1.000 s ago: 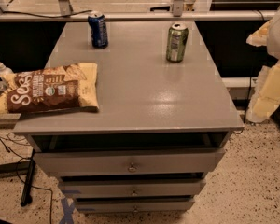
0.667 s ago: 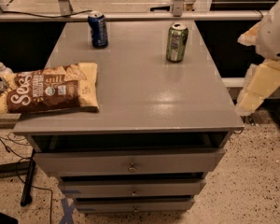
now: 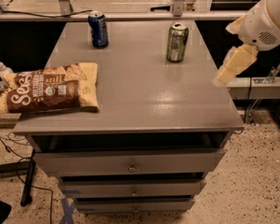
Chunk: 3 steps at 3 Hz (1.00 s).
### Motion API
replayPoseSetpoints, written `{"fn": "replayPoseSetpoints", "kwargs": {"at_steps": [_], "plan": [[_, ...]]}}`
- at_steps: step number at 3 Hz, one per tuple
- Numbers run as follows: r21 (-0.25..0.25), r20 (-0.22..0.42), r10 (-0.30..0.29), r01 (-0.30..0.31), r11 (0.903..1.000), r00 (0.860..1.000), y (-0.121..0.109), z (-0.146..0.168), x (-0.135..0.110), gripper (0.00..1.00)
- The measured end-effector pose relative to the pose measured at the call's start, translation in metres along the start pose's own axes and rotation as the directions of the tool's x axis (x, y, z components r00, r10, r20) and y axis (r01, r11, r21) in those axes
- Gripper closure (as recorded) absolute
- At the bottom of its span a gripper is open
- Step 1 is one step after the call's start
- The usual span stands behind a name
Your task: Pick green can
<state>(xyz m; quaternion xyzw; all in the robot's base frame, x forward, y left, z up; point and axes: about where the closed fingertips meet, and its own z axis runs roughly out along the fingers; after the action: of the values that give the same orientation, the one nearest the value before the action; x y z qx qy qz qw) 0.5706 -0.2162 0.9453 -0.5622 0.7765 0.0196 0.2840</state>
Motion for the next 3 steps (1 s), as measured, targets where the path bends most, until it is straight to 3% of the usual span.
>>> {"fn": "replayPoseSetpoints", "kwargs": {"at_steps": [1,2,3], "plan": [[0.016,0.117,0.055,-0.058,0.9982,0.992,-0.039,0.029,-0.002,0.0],[-0.011,0.264,0.143,-0.146,0.9893,0.954,-0.065,0.064,-0.012,0.0],[-0.051,0.386,0.225,-0.223,0.9735,0.895,-0.073,0.088,-0.035,0.0]]}}
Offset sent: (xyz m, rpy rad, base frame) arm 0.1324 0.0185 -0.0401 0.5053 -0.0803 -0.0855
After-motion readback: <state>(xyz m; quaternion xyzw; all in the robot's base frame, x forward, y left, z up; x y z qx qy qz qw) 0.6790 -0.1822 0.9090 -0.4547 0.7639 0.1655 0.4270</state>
